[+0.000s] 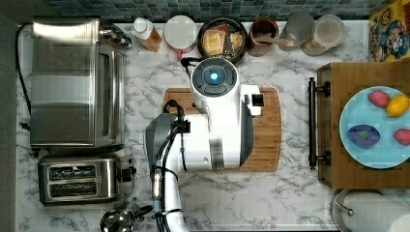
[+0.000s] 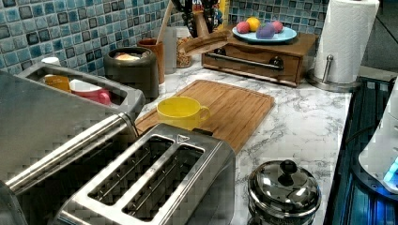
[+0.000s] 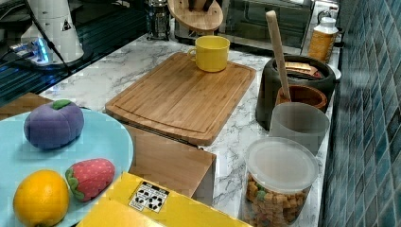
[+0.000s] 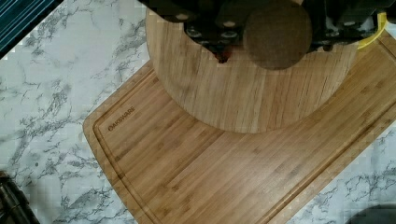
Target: Place the lid on the board.
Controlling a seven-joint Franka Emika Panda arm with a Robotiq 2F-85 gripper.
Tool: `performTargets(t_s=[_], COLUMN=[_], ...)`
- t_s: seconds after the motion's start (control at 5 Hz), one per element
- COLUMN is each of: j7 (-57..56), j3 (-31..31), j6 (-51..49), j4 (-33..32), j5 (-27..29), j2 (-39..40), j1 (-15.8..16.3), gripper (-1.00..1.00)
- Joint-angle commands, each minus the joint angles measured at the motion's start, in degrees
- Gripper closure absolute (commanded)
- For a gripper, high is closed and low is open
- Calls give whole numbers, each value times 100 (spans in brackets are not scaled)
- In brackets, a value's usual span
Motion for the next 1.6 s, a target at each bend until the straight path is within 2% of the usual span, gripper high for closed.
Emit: performTargets(t_s=[0.2,0.6,1.0,1.2,1.4,1.6], j7=[65,308,788,970,1030,1194], j3=[-50,-388,-687,-582,-678,-700], j6=[233,983,2582,3086,3760,3970], j4=[-44,-534,-1739,-2093,-2483,-2473], j5=[-228,-612,-1064,-1287,-1269,-1373], j2=[134,-39,-673,-733,-834,-590], j1=[-111,-368,-360,-478,-484,-488], gripper=[100,100,100,100,100,100])
